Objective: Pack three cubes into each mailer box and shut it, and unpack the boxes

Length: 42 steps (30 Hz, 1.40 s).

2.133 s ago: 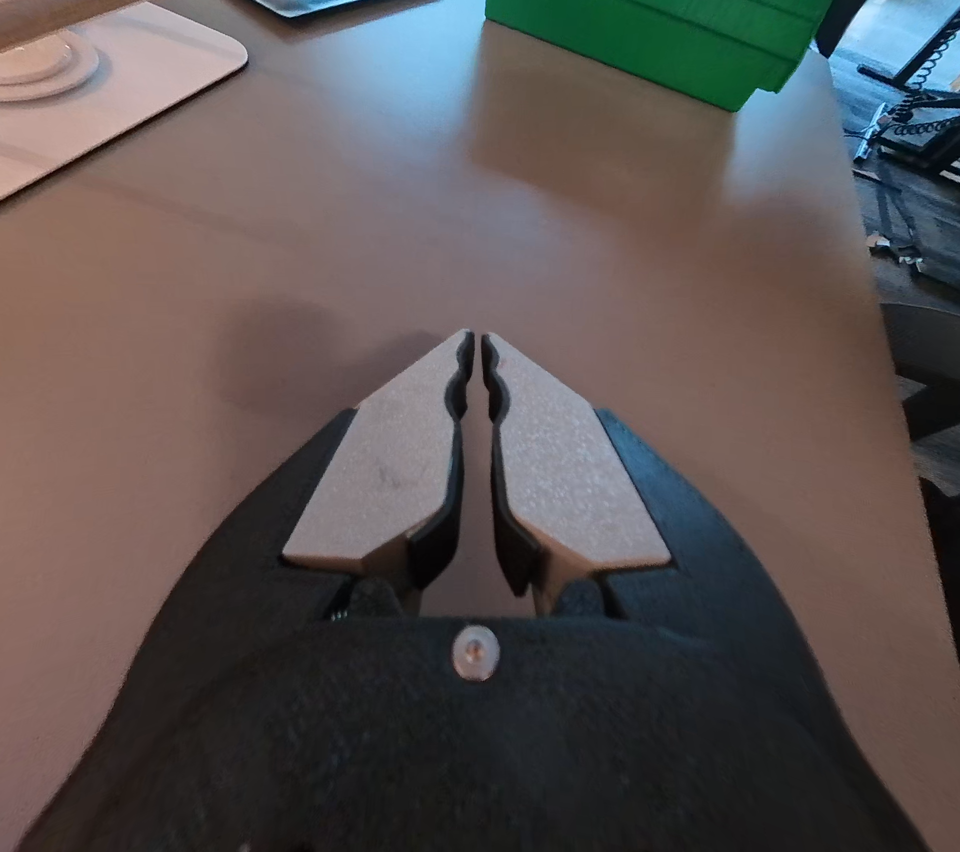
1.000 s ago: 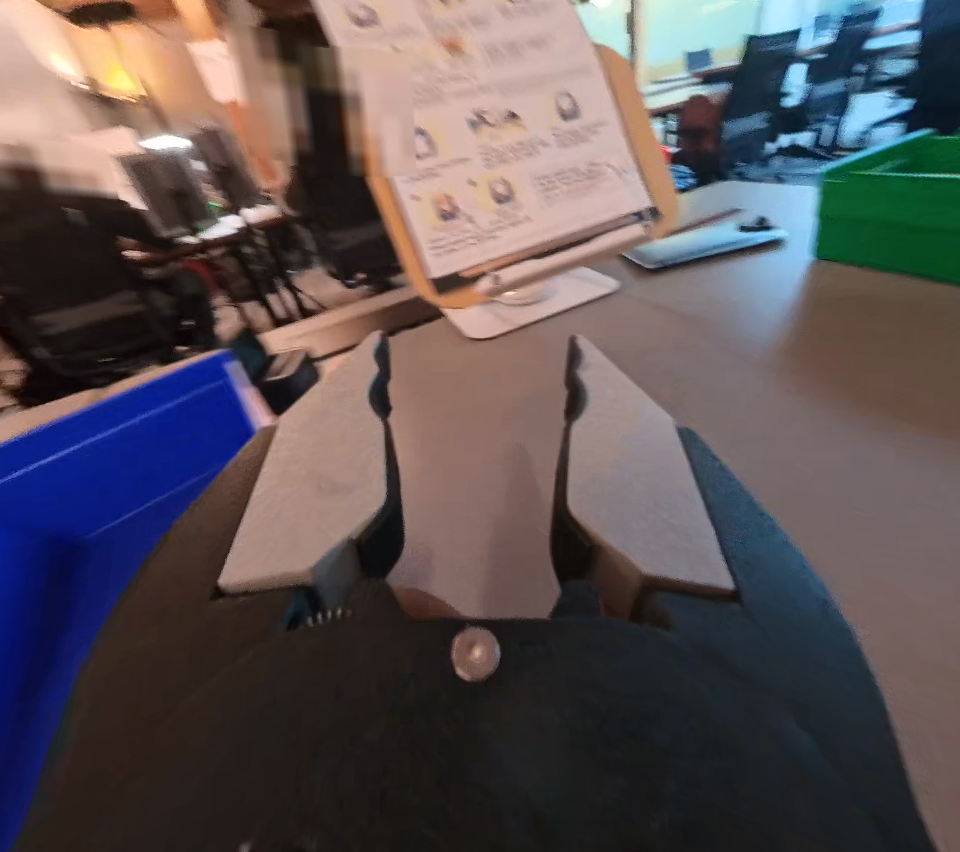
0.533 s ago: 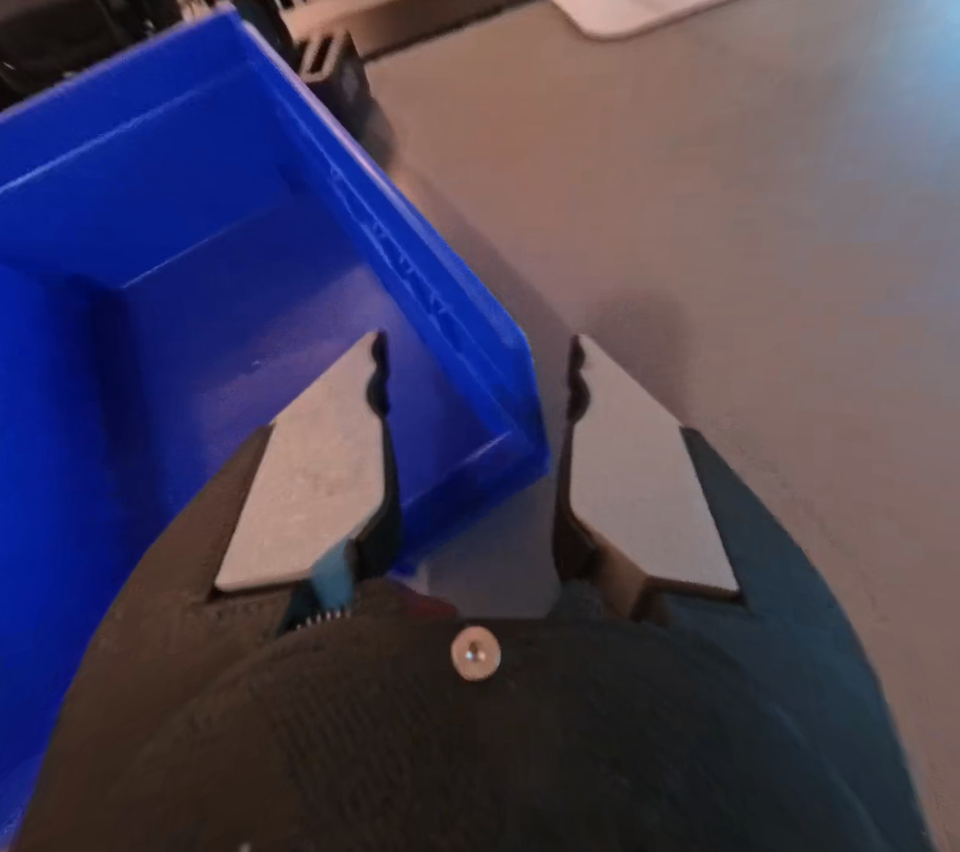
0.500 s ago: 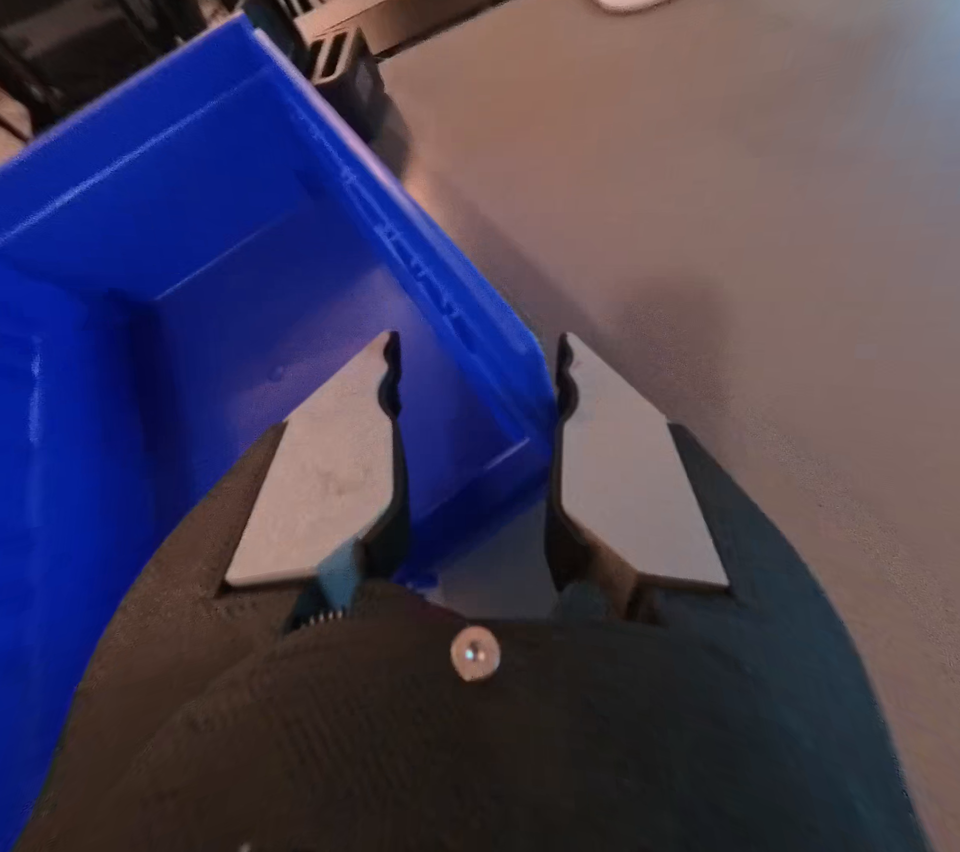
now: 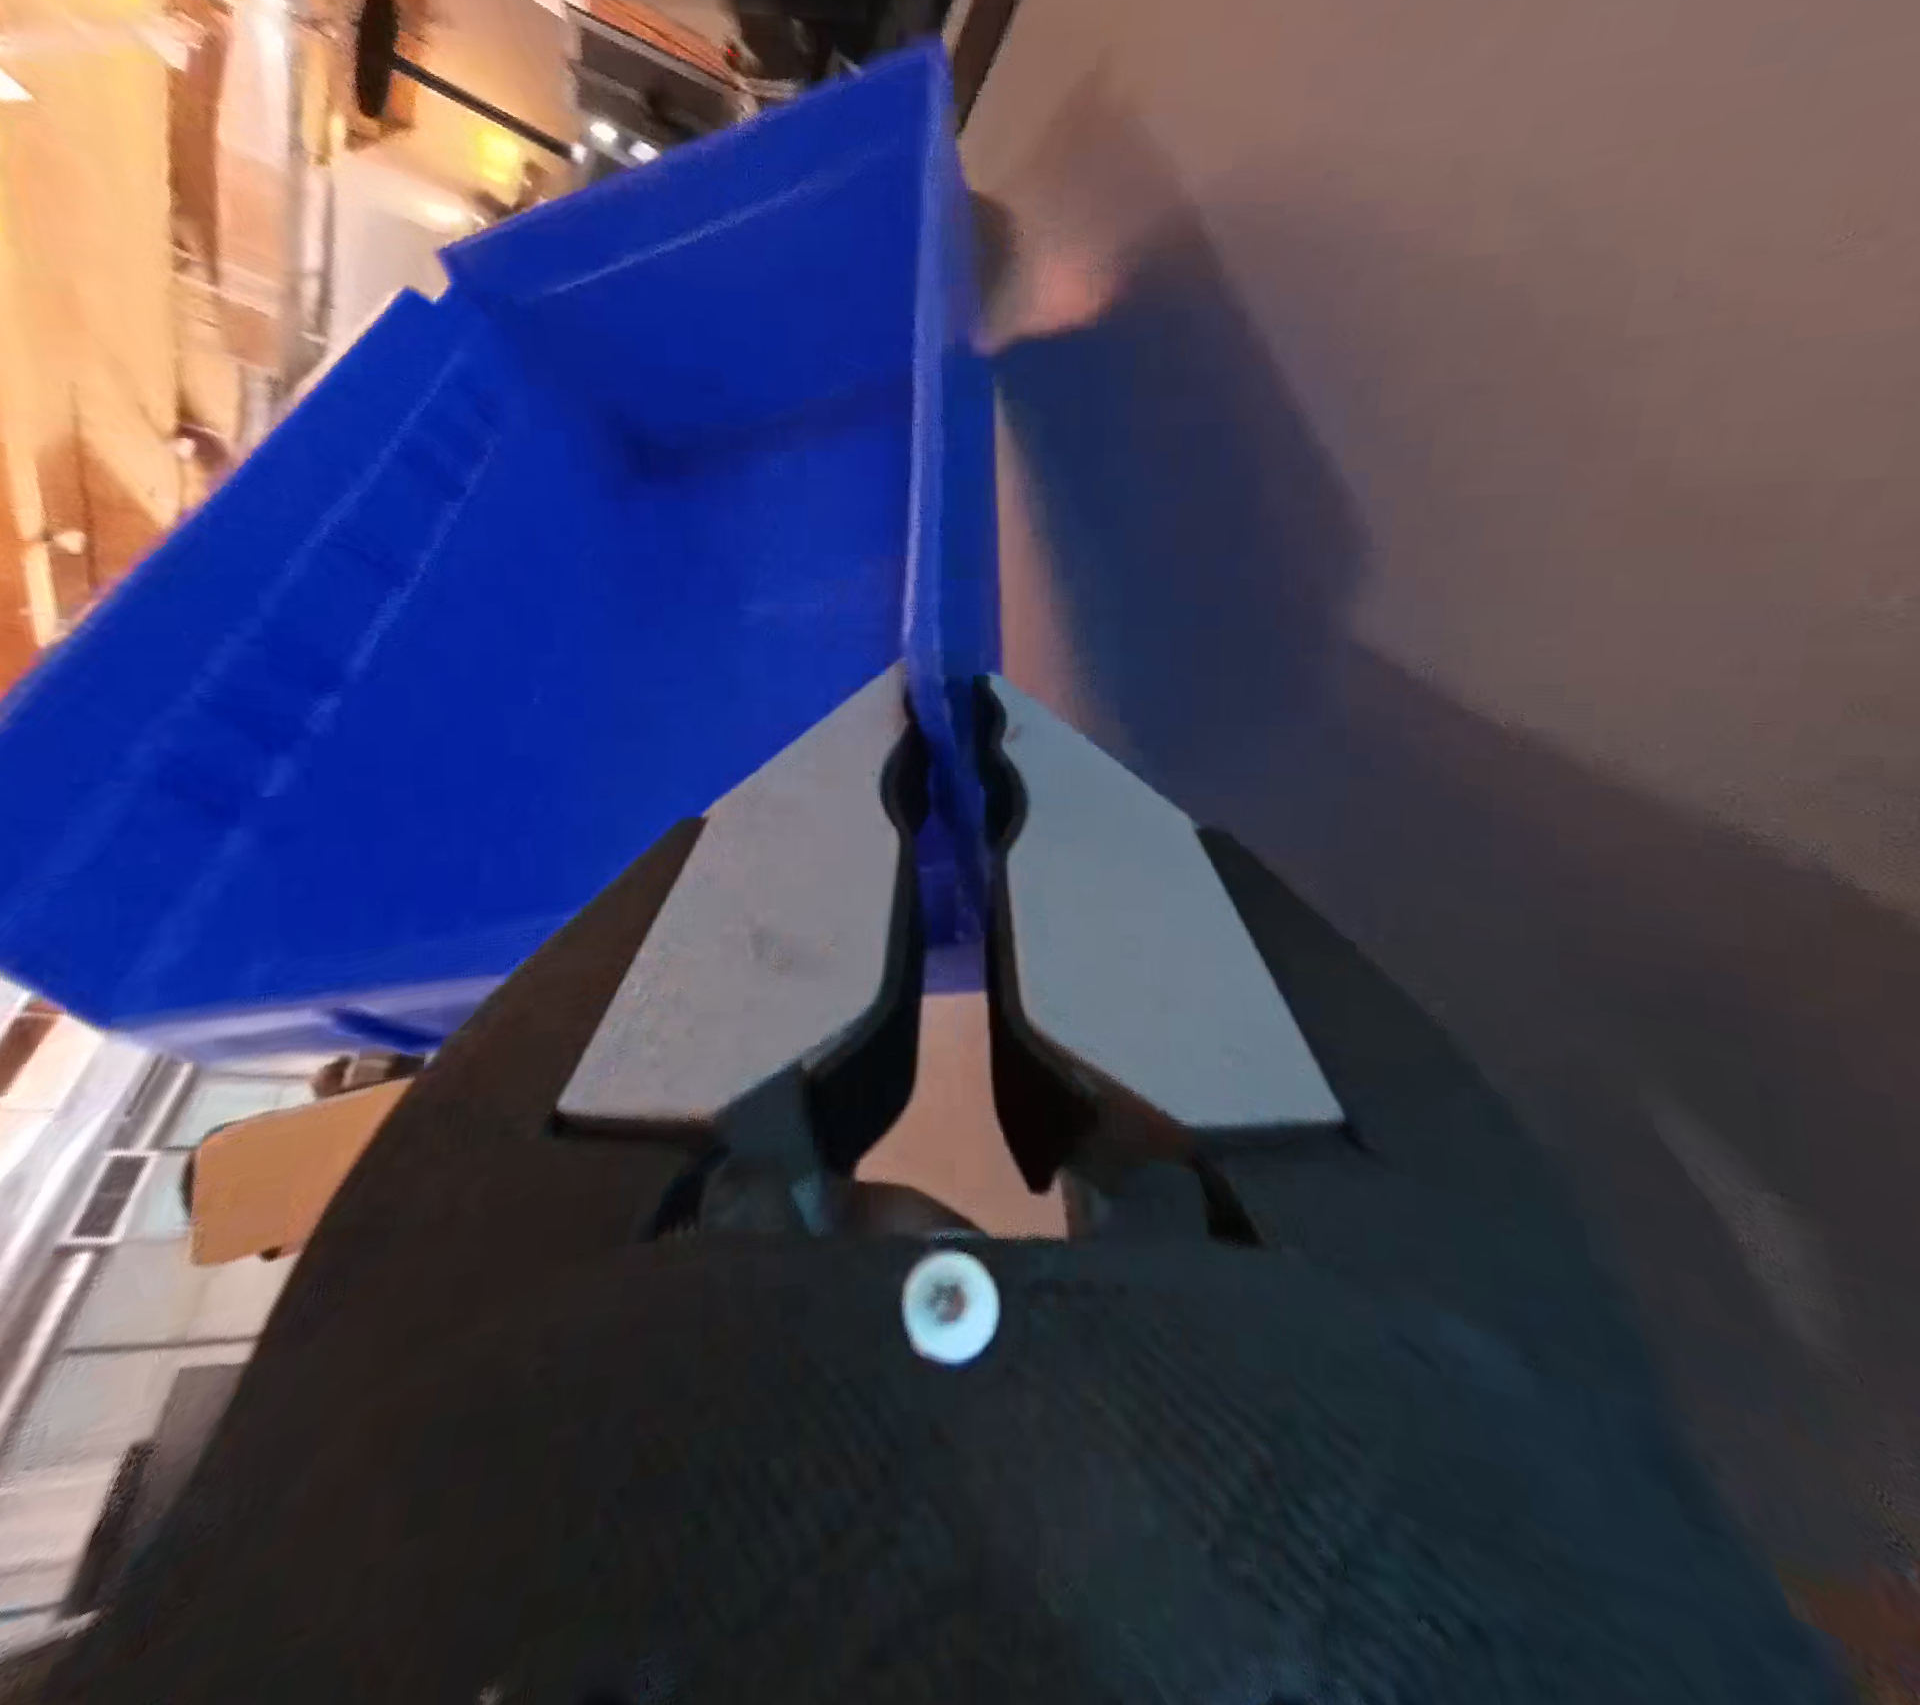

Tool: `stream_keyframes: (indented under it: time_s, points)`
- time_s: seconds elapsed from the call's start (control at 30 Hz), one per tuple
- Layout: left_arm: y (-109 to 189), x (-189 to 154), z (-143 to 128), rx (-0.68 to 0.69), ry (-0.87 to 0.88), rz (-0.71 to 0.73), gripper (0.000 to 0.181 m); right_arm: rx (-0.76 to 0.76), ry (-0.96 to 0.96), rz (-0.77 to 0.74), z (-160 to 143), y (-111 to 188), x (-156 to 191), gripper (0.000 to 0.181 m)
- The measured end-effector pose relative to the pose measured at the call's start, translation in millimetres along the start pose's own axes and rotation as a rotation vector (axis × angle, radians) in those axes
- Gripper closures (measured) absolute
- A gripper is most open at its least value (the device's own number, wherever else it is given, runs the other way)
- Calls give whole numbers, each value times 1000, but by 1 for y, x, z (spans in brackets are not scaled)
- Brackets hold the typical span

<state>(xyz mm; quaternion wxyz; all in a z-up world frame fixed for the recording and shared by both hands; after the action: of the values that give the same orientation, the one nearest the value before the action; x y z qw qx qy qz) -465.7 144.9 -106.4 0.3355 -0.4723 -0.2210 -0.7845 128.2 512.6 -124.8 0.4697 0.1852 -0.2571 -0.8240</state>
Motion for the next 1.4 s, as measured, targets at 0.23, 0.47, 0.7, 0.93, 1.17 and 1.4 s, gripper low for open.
stream_keyframes:
  time_s: [0.23, 0.47, 0.7, 0.93, 1.17, 1.4]
  points:
    - [29, 28, 6, -64, 322, 15, 179, -56, -6, 70, 39, -38, 16, 82]
    - [36, 64, 5, -84, 600, 35, 176, -50, 106, -126, 63, -58, 4, 82]
    - [44, 98, 18, -149, 664, 79, 177, 47, 159, -160, 69, -81, -9, 177]
    - [43, 150, 47, -227, 709, 167, 177, 102, 180, 44, 80, -91, 65, 170]
    - [49, 180, 76, -297, 802, 240, 177, 132, 351, 201, 109, -116, 210, 166]
    - [64, 186, 87, -350, 868, 193, 177, 80, 545, 428, 147, -148, 386, 164]
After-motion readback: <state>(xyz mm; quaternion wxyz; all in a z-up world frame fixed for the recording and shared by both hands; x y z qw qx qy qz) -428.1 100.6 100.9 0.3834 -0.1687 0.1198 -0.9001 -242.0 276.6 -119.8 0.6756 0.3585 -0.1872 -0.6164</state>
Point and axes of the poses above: each gripper's, where its closed fingertips meet, y back along the fingers, z out of its top, x = y × z across the jaws, the point moved 1 cm from there along y, back along the fingers, and after that the axes turned 14 degrees about z, right-handed, at the moved point
